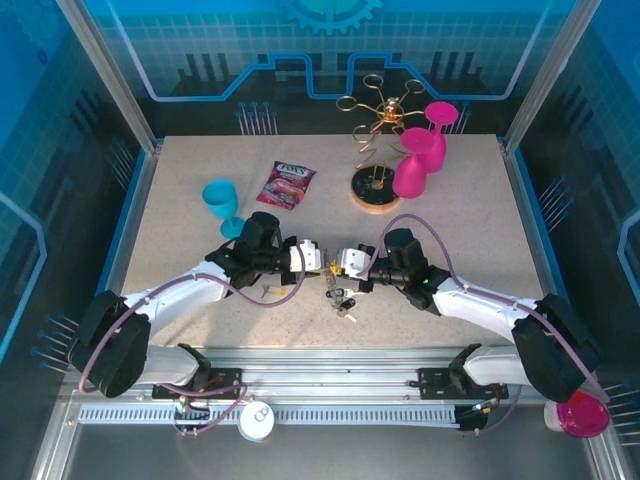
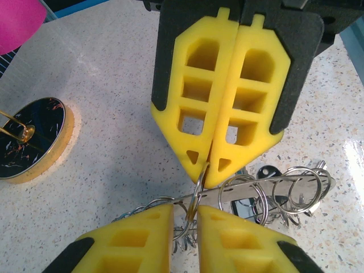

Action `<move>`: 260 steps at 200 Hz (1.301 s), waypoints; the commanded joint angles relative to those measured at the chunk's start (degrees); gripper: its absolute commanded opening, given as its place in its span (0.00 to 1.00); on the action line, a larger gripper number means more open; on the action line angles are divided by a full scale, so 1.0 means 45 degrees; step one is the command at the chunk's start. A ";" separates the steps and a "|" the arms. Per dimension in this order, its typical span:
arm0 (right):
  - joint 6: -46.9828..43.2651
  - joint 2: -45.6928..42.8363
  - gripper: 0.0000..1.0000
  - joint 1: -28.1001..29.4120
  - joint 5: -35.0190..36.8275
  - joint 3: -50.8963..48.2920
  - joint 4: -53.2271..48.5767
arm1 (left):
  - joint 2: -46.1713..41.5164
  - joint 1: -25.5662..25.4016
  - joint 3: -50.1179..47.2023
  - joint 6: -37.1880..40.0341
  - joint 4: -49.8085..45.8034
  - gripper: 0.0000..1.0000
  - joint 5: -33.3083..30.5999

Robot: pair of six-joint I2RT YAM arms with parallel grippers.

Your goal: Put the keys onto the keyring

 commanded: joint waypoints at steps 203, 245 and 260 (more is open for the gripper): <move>0.2771 0.1246 0.25 -0.1293 -0.2932 -0.1481 0.6127 | -0.0055 0.0310 -0.1731 -0.2864 0.4612 0.00 0.1844; 0.3021 0.1737 0.20 -0.1179 -0.3213 -0.1143 0.6595 | -0.0035 0.0306 -0.1807 -0.2879 0.4660 0.00 0.1859; 0.3089 0.1932 0.18 -0.1146 -0.3358 -0.1056 0.6814 | -0.0006 0.0312 -0.1829 -0.2875 0.4687 0.00 0.1853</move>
